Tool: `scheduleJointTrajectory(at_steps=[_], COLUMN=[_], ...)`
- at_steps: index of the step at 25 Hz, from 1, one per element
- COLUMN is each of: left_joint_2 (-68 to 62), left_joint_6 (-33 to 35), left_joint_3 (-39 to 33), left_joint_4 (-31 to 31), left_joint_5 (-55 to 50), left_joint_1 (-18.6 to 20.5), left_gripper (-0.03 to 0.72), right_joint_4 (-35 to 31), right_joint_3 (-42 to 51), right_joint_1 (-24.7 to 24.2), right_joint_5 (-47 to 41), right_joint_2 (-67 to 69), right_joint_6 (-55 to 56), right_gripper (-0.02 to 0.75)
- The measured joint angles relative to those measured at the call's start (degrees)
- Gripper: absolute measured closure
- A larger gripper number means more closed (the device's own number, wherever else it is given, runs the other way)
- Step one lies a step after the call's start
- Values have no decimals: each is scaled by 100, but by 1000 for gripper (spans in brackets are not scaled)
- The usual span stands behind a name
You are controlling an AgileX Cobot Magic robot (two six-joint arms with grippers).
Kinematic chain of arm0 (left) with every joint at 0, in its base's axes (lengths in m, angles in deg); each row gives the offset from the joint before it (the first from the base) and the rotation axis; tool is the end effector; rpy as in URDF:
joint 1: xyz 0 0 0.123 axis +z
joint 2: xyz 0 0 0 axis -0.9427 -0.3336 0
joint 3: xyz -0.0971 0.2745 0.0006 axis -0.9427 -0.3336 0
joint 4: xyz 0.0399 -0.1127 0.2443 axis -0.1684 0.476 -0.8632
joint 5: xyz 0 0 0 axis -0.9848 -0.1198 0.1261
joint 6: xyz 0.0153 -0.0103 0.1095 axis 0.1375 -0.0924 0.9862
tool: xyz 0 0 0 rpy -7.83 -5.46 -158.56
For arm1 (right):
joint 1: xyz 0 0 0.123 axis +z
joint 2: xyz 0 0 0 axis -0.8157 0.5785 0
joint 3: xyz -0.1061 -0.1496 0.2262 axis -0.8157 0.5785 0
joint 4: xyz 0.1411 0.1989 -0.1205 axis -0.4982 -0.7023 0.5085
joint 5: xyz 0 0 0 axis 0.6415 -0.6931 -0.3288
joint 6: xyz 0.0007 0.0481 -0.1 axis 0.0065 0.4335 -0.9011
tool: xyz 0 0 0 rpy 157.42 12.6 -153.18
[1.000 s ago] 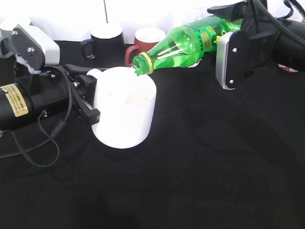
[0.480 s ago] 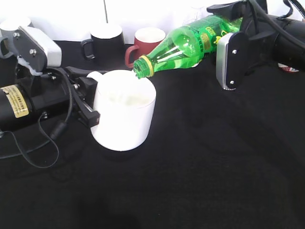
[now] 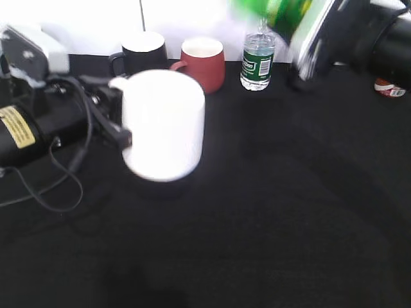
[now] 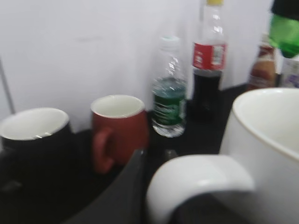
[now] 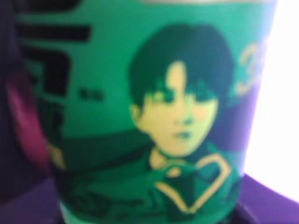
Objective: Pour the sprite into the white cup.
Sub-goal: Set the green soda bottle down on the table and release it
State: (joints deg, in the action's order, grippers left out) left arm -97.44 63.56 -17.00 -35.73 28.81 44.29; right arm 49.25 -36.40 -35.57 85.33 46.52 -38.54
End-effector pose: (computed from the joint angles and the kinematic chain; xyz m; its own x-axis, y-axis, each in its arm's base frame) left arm 0.2706 -0.1686 0.1931 -0.0541 0.0550 -0.9970 0.6811 0.7322 0.0035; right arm 0.3304 0.1519 0.2528 0.4679 -0.5786 -0.6681 -0.3960 0.5385 -0.7437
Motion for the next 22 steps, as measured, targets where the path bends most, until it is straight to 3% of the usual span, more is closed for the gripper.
scheduleJointTrajectory(at_steps=[3, 5, 8, 11, 14, 17, 22], left_joint_2=[0, 0, -30, -452, -1174, -1934, -3216], left_joint_6=[270, 718, 1047, 1064, 1077, 1083, 1094], left_joint_3=[0, 0, 0, 155, 839, 1709, 3228], left_joint_4=[676, 1300, 2004, 2202, 2204, 2204, 2126], left_joint_5=[140, 219, 429, 677, 682, 617, 364], left_joint_1=[0, 7, 535, 1538, 2132, 2427, 2463], left_gripper=[614, 614, 614, 614, 614, 614, 614], right_joint_4=[-920, -1276, -1522, -1809, -2159, -2390, -2403], right_joint_3=[0, 0, 0, 0, 0, 0, 0], right_joint_1=[0, 0, 0, 0, 0, 0, 0], right_joint_5=[255, 209, -78, -208, -208, -208, -208], right_joint_2=[0, 0, 0, 0, 0, 0, 0], right_joint_6=[2610, 3457, 3613, 3612, 3533, 3182, 3139], right_gripper=[351, 351, 351, 351, 353, 353, 353])
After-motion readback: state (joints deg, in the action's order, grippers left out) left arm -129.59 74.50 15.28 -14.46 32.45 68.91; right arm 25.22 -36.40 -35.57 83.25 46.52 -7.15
